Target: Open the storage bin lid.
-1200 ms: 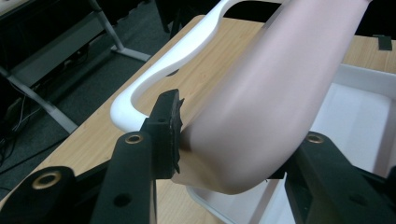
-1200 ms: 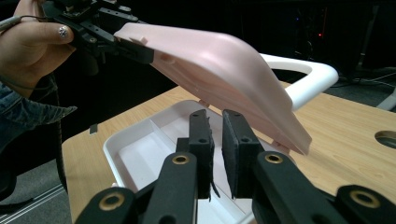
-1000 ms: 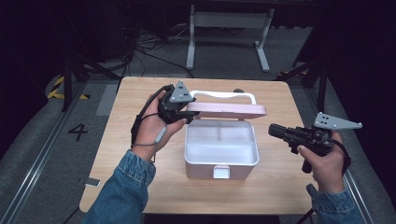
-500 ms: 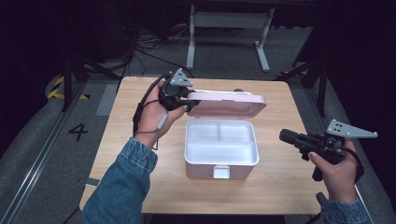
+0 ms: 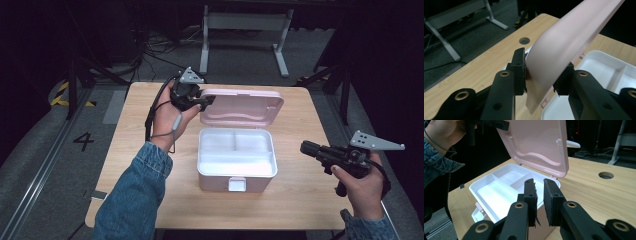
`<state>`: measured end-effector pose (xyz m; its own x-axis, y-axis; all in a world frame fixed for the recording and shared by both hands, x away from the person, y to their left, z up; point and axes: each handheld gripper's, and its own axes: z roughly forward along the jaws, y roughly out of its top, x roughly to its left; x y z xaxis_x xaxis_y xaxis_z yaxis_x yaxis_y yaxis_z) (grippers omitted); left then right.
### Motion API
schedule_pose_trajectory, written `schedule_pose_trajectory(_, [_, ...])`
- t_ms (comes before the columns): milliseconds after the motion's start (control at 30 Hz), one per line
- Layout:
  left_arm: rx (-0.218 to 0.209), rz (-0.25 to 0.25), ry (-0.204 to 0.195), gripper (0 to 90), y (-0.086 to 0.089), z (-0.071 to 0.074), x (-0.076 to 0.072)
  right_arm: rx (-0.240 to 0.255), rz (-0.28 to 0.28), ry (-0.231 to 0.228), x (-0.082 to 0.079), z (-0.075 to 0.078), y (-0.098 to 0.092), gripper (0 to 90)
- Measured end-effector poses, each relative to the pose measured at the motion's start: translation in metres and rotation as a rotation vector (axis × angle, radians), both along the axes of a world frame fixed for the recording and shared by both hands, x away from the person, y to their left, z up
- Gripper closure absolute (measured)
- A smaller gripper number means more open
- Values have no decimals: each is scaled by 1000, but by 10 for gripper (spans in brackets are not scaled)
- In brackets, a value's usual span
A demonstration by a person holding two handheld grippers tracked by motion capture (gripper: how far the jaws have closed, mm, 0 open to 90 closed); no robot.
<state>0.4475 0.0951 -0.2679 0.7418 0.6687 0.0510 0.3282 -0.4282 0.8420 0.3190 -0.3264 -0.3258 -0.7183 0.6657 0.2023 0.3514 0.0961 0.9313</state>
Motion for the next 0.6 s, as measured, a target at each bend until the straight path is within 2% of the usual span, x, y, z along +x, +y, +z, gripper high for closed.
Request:
schedule_pose_trajectory(333, [-64, 54, 21, 657, -1, -6, 12, -9, 1, 0, 1, -2, 1, 793])
schedule_pose_trajectory(600, [-78, 66, 29, 654, -1, -10, 22, -11, 4, 4, 3, -4, 2, 776])
